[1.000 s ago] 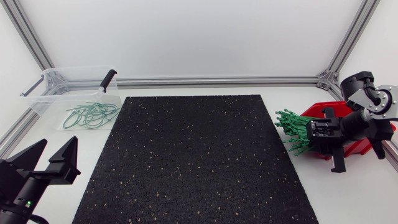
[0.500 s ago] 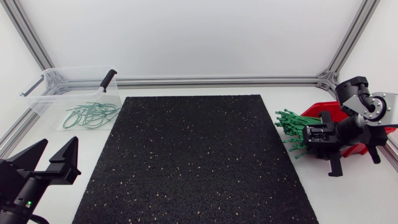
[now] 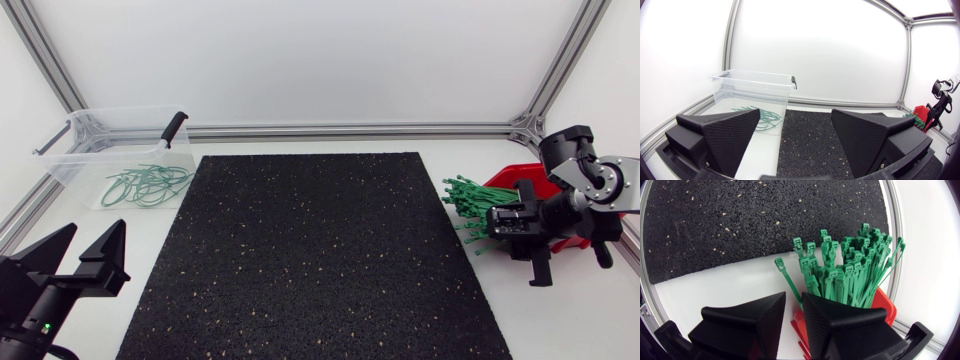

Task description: Take a green cable tie from the red box, thread the tail through the head to close it, then place it in the transparent bin on the left.

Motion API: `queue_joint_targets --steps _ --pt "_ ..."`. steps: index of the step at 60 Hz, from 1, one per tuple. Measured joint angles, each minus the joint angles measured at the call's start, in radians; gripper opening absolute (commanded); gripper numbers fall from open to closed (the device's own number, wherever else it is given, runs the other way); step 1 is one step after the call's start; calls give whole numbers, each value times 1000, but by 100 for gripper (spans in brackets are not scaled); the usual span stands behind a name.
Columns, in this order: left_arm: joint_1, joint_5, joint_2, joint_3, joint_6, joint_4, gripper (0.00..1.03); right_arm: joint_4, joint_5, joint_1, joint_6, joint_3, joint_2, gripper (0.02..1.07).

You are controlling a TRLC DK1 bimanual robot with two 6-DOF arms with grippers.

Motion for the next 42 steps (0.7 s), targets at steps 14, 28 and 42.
queue_joint_targets --steps 14,28,42 --pt "0 0 0 0 0 0 99 -54 3 18 0 -1 -94 44" --pt "0 0 0 0 0 0 99 -94 0 19 0 11 -136 44" --pt "0 0 0 0 0 0 99 -95 0 34 0 13 -135 44"
